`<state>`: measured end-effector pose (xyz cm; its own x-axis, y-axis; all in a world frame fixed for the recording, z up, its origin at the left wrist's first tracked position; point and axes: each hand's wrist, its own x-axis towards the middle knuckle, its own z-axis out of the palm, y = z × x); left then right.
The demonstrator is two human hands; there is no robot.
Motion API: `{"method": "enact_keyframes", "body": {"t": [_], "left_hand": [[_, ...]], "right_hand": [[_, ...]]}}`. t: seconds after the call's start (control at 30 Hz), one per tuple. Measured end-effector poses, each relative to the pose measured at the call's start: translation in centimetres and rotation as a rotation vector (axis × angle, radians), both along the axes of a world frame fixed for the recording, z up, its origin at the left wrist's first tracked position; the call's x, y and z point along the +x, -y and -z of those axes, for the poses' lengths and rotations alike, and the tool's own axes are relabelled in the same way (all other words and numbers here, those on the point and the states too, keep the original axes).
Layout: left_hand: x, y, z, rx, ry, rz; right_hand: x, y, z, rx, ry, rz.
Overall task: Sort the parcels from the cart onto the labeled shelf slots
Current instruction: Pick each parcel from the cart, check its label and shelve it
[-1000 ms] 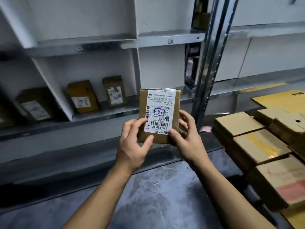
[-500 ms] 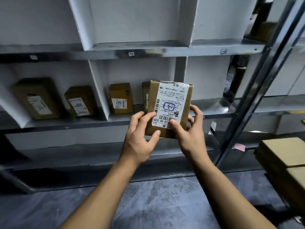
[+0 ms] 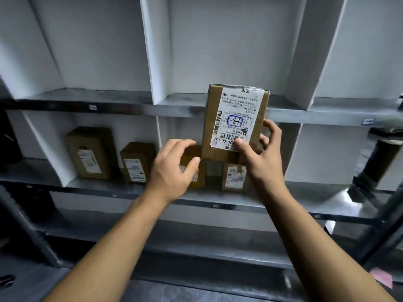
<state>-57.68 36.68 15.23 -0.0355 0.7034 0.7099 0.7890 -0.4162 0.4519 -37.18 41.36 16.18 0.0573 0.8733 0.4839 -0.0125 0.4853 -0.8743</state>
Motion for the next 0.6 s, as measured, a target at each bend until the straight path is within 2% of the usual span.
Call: {"method": "enact_keyframes", "body": {"t": [0.17,0.33,0.43,0.6], "left_hand": [[-3.5,-4.6,-3.4,-0.008,-0.183,-0.153],[-7.1,-8.9,-6.2,-0.032,-0.359,-0.252],[-8.8,-11.4,-7.3,-0.012,-0.364,-0.226],[-11.0,-14.3,-8.2,0.091,-0.371,-0.197]], "right_hand": [[-2.2,-7.1,-4.7,0.094,0.061,-0.020],[-5.4,-12.8,-8.1,0.100,0.104,-0.016],[-7.3,-15.4,-10.0,0.095,0.164,-0.024],[-10.4,-18.1,-10.9,0.144,0.218,0.161]]}}
